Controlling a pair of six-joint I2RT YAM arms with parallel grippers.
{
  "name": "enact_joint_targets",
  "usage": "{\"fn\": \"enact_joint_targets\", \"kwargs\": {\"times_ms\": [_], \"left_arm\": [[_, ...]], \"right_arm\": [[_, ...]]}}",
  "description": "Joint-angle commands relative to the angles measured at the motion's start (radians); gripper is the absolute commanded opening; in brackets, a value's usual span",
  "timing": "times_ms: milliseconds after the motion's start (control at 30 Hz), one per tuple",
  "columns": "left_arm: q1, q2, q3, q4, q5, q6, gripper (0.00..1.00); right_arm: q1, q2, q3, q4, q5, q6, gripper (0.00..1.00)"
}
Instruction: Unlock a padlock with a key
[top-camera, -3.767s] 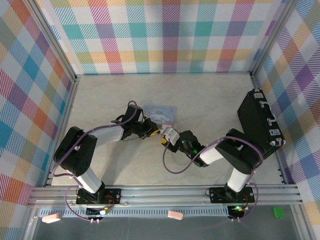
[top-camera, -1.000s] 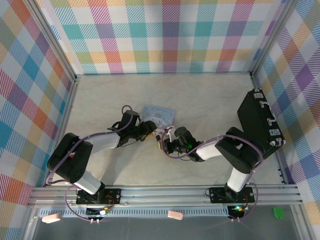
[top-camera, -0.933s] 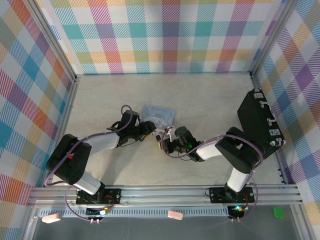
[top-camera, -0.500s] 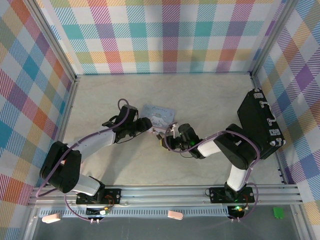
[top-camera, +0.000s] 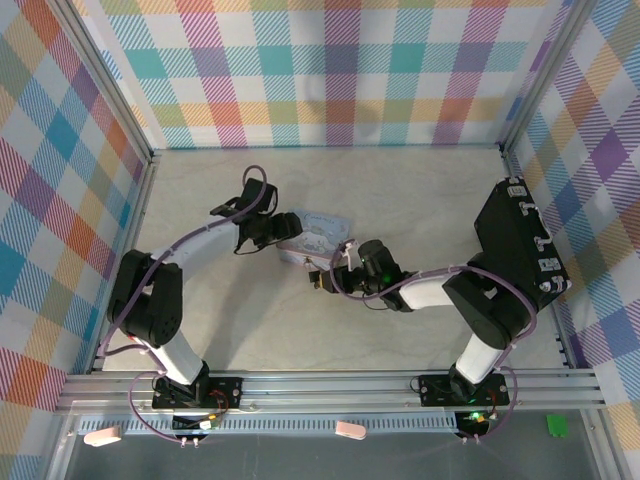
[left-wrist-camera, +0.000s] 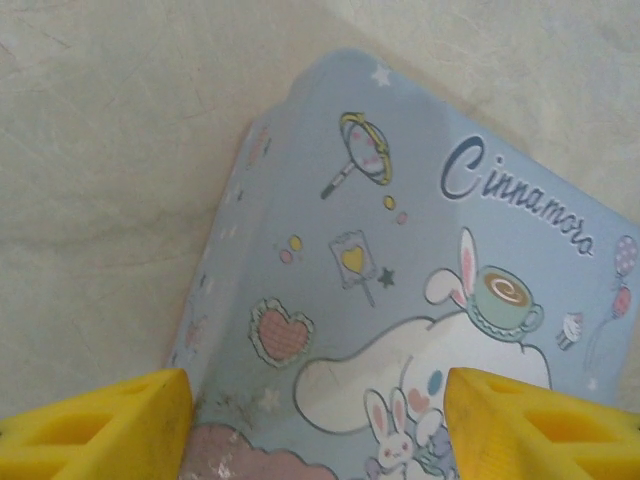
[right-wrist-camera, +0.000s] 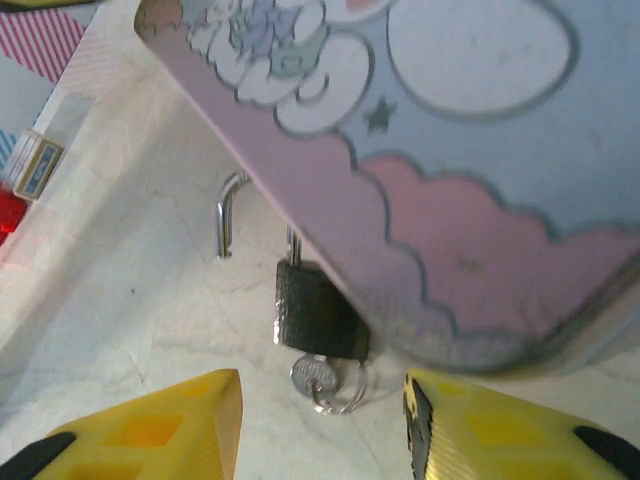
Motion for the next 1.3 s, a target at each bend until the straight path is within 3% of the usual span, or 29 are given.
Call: {"fn": "enact_joint_targets", "kwargs": {"times_ms": [0,133,333,433,567,700,900,1267], "left_arm": [[-0.006,0.050,0.034,-0.047,0.022,0.025,0.66],[-0.045,0.074,0.035,-0.039,0.013,-0.002,0.66],[-0.102,0.089,0.011,-0.038,-0.043,-0.070,0.65],[-0.104,0.078,-0.022,-0.023,-0.063,-0.120,0.65],[-0.104,0.057,-0.058,0.005,-0.079,-0.163,0.65],[-0.104,0.044,-0.067,0.014,-0.086,-0.174,0.65],[-0.104,0.037,-0.078,0.023,-0.089,-0.198,0.65],[-0.108,0.018,-0.115,0.069,-0.074,-0.239,0.64]], "right_arm": [[-0.046,0.021,0.068,-0.069,-0.020,-0.033,0.49],[-0.102,0.064,0.134,-0.112,-0.066,-0.054,0.55],[-0.173,0.108,0.210,-0.166,-0.135,-0.052,0.56],[-0.171,0.108,0.177,-0.092,-0.158,0.027,0.55],[-0.148,0.098,0.036,0.163,-0.074,0.221,0.53],[-0.098,0.127,-0.005,0.282,-0.035,0.319,0.53],[-0.017,0.144,0.006,0.248,0.092,0.309,0.49],[0.070,0.164,0.091,0.022,0.256,0.247,0.45]]}}
